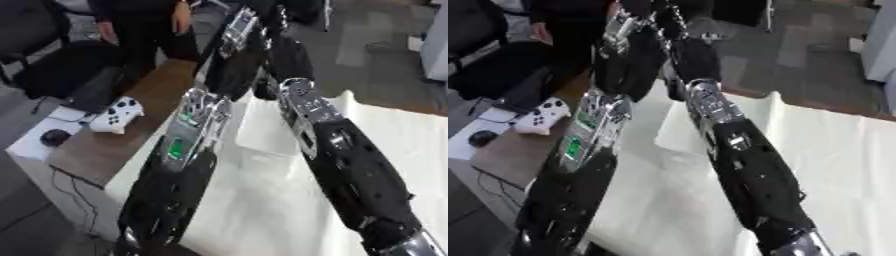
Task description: Pick up objects on the table and place them in the box.
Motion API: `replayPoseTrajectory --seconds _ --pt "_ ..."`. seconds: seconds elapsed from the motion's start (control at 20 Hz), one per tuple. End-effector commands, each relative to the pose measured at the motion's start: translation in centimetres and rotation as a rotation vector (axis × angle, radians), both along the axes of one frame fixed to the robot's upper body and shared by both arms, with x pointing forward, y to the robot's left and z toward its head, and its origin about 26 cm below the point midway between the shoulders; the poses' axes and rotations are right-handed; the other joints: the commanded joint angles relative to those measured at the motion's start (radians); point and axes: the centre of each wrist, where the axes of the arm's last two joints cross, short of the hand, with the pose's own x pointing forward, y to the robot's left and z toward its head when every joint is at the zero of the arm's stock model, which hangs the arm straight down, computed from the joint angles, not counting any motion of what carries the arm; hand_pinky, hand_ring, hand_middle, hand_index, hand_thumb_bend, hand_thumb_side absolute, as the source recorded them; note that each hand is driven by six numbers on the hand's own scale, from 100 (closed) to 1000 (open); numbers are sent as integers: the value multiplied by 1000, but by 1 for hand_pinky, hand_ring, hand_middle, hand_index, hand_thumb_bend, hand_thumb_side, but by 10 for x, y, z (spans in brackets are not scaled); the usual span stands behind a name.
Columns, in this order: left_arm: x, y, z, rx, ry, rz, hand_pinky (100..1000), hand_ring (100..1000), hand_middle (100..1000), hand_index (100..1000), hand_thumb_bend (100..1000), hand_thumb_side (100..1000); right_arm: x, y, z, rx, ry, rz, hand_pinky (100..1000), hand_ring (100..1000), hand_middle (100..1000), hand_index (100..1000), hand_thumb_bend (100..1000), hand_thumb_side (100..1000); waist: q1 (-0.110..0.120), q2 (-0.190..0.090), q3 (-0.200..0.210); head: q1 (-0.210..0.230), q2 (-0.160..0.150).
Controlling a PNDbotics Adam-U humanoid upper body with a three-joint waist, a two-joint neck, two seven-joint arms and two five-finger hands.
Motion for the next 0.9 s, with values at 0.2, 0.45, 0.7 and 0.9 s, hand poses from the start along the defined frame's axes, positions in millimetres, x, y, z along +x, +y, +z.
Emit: replayPoseTrajectory --seconds 0.2,0.45,0.7,0.9 --pt "-2 -3 7 -6 -25 -11 989 806 854 952 109 834 -3 6 9 -53 -39 45 100 100 100 286 318 469 1 -10 1 -11 -3" --pt "-2 -3 7 -6 -25 -10 989 805 854 952 109 834 -1 3 8 -105 -43 60 100 143 342 500 254 565 1 -10 0 -10 -3" --pt "-2 -3 7 -6 -25 -10 989 805 854 953 109 834 1 0 7 -114 -42 49 100 156 346 501 245 540 1 -10 -2 -9 -3" --pt "-2 -3 8 -5 -25 -9 989 805 854 953 108 835 2 -2 5 -122 -45 40 100 184 379 516 250 550 1 -9 -3 -10 -3"
